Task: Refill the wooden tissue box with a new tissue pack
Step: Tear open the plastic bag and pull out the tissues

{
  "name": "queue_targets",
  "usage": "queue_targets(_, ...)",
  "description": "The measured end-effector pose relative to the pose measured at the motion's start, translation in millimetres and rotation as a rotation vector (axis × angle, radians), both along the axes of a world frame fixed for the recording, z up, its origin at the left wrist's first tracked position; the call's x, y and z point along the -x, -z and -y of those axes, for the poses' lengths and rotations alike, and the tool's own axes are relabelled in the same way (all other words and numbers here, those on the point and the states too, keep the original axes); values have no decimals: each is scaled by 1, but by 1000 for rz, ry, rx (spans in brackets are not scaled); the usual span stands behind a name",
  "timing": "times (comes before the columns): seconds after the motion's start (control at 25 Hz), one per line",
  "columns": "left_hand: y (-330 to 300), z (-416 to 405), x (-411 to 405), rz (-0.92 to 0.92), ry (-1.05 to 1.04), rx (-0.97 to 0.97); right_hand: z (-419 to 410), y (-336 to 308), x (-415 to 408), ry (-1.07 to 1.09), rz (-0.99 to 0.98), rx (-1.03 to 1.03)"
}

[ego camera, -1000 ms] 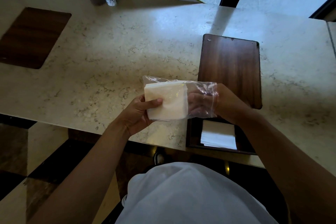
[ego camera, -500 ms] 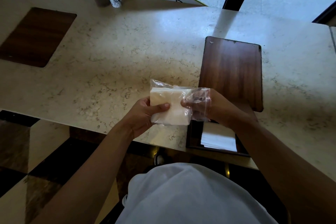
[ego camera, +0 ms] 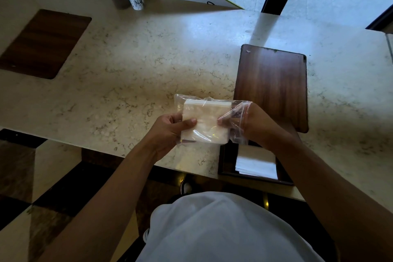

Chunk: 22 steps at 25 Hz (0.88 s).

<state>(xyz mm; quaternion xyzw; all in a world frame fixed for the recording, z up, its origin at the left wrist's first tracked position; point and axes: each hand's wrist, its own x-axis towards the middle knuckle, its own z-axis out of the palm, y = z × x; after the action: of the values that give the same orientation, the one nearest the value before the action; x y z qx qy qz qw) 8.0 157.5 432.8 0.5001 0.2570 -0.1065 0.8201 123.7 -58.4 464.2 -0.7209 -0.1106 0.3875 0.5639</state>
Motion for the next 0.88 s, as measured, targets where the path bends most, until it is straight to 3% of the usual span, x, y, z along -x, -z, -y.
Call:
queue_targets(0.4,5,-7,6,-33,-36,-132,19,0,-5,16,57,3)
queue_targets(0.6,6,-19,11,-65,-138,-142,32,6,-13,69,-61,-4)
queue_targets(0.88,22,-43,26,-165,-325,-183,52,14,-19,149,-75,-24)
